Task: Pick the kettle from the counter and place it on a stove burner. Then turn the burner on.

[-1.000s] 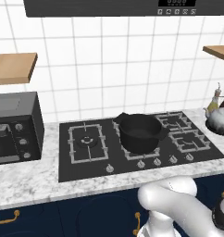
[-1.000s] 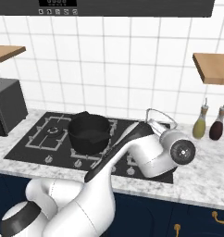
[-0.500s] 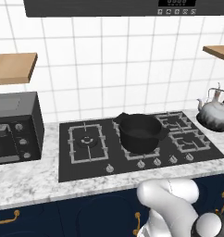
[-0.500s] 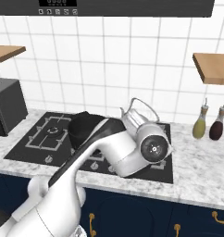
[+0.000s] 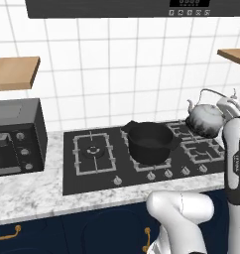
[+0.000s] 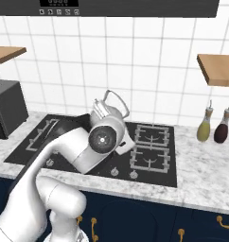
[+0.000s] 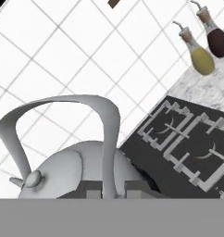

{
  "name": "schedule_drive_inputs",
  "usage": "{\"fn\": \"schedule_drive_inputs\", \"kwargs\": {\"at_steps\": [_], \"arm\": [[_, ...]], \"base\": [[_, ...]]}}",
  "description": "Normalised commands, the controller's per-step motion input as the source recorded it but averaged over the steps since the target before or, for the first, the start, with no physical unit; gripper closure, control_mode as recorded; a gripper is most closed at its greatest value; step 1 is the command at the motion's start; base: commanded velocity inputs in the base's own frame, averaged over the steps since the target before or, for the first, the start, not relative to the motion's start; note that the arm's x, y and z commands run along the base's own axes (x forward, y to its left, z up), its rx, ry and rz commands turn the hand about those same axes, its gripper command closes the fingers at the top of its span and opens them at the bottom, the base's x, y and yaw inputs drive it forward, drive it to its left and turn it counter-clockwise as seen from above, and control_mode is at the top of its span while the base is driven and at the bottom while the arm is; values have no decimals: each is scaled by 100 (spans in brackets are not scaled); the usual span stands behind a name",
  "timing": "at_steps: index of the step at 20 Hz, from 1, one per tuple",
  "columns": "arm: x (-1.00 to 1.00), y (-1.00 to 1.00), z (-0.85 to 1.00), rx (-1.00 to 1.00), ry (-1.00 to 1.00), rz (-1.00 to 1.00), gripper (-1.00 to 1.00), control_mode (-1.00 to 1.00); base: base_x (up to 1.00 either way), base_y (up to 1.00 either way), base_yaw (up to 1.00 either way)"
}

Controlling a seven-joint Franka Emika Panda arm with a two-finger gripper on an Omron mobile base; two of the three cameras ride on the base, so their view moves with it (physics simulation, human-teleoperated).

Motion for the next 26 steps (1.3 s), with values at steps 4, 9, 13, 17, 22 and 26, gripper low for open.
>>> {"fn": "schedule_drive_inputs", "kwargs": {"at_steps": [4,9,13,17,22,26], "arm": [[2,76,49,0,0,0,100,-100],[5,92,35,0,4,0,100,-100],[0,98,28,-5,3,0,100,-100],[0,100,20,-7,0,0,100,-100],[0,98,3,-3,2,-3,100,-100],[0,87,0,-1,5,-8,100,-100]], "base": [[0,0,0],[0,0,0],[0,0,0],[0,0,0],[0,0,0],[0,0,0]]}}
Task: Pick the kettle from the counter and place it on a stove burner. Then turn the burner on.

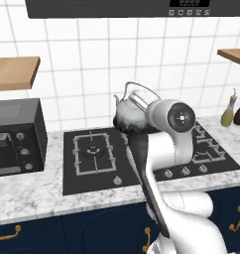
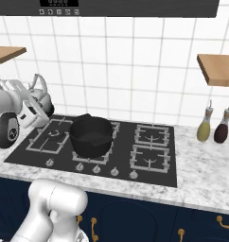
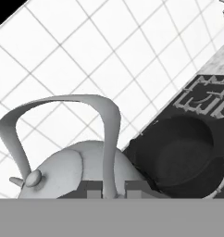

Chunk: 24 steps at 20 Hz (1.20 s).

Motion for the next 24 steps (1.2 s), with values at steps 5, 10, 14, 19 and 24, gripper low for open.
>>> {"fn": "schedule_drive_inputs", "kwargs": {"at_steps": [5,10,14,19,24], "arm": [[0,80,0,0,5,-6,100,-100],[1,49,0,-1,5,0,100,-100],[25,32,-11,-4,6,0,100,-100],[30,26,-31,-5,3,0,100,-100],[31,14,-38,-2,0,0,100,-100]], "base": [[0,0,0],[0,0,0],[0,0,0],[0,0,0],[0,0,0]]}}
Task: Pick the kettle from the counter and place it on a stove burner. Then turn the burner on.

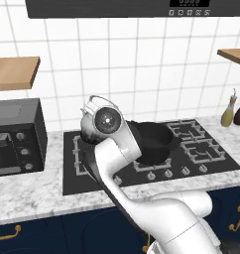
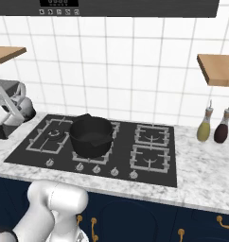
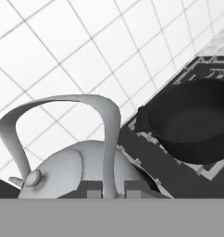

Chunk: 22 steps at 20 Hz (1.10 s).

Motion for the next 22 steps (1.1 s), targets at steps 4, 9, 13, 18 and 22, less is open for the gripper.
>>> {"fn": "schedule_drive_inputs", "kwargs": {"at_steps": [4,9,13,18,22], "arm": [[45,0,-45,0,3,-5,100,-100],[50,5,-38,0,7,-8,100,-100],[47,10,-26,-3,10,-10,100,-100],[48,9,-28,-2,11,-8,100,-100],[33,10,-30,0,4,-2,100,-100]], "base": [[0,0,0],[0,0,0],[0,0,0],[0,0,0],[0,0,0]]}}
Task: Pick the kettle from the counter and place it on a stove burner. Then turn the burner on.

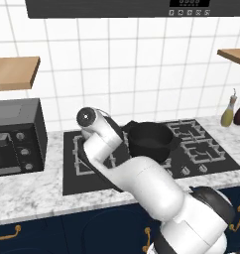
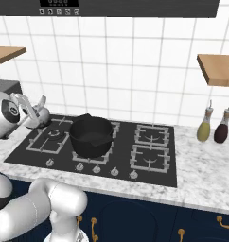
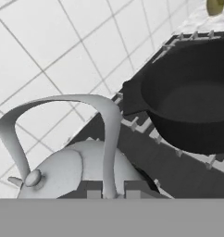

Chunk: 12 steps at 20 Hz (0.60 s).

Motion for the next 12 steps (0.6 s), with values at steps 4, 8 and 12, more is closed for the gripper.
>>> {"fn": "schedule_drive_inputs", "kwargs": {"at_steps": [4,8,12], "arm": [[28,8,-38,0,0,0,100,-100],[30,0,-31,0,0,0,100,-100],[31,0,-27,0,0,0,100,-100]], "base": [[0,0,0],[0,0,0],[0,0,0]]}}
